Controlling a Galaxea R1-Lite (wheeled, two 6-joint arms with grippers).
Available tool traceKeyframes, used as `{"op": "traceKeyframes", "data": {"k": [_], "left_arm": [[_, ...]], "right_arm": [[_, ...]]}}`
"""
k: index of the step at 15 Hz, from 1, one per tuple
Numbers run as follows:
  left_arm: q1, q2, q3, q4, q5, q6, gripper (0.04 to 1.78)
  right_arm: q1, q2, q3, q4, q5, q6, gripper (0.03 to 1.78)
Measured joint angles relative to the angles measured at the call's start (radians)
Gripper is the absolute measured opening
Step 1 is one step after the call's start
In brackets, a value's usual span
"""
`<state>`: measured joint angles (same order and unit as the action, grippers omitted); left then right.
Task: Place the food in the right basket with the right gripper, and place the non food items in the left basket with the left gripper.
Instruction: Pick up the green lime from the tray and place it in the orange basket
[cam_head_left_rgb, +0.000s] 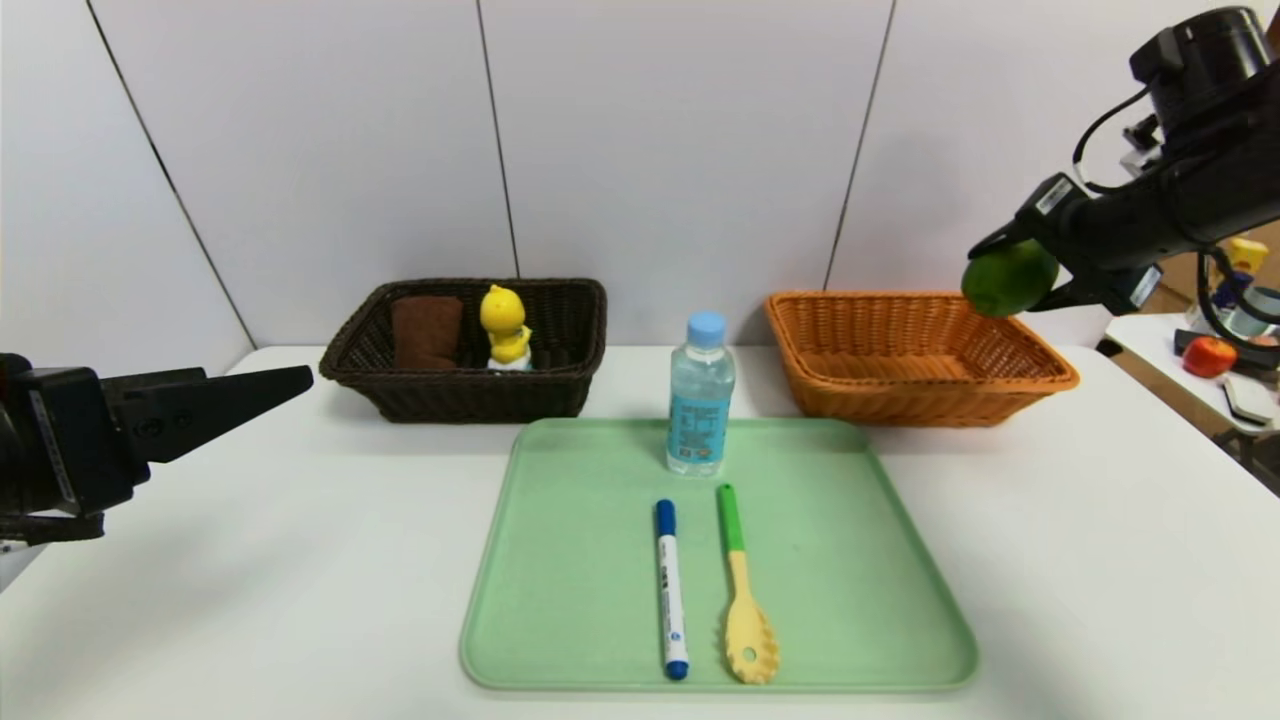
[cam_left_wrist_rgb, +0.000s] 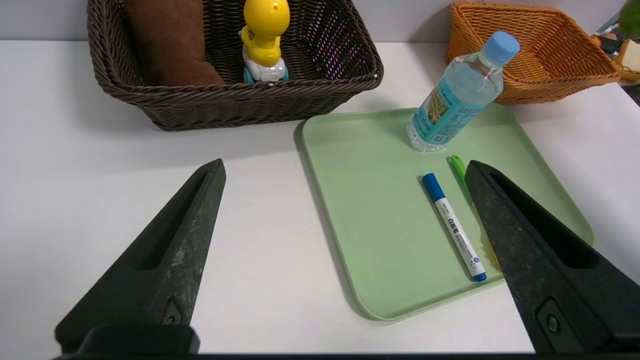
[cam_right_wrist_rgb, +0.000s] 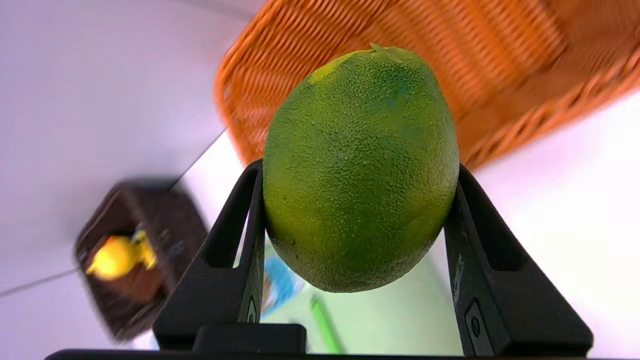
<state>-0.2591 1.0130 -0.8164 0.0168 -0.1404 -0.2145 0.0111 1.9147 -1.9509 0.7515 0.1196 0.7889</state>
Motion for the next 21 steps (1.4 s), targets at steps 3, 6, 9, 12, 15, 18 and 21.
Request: {"op": "traceKeyframes", "data": {"k": [3, 6, 9, 12, 15, 18, 21], "left_arm": [[0.000, 0.002, 0.000, 0.000, 0.001, 0.000, 1.69], [0.001, 0.002, 0.000, 0.000, 0.001, 0.002, 1.69], [0.001, 0.002, 0.003, 0.000, 0.001, 0.006, 1.69], [0.001, 0.003, 0.003, 0.000, 0.001, 0.006, 1.69], [0.000, 0.003, 0.003, 0.000, 0.002, 0.006, 1.69], [0.000, 0.003, 0.010, 0.000, 0.001, 0.006, 1.69], [0.001, 0.000, 0.017, 0.000, 0.003, 0.006, 1.69]], "right_arm": [[-0.017, 0.091, 0.000, -0.069, -0.006, -0.001, 0.99], [-0.022, 0.159, 0.000, -0.138, -0.005, 0.003, 0.99], [-0.024, 0.211, 0.000, -0.154, -0.011, 0.003, 0.99], [-0.026, 0.240, 0.000, -0.183, -0.013, 0.006, 0.98], [-0.026, 0.257, 0.000, -0.190, -0.034, 0.007, 1.06], [-0.026, 0.264, 0.000, -0.190, -0.033, 0.009, 1.27], [-0.027, 0.258, 0.000, -0.188, -0.034, 0.033, 1.41]]}}
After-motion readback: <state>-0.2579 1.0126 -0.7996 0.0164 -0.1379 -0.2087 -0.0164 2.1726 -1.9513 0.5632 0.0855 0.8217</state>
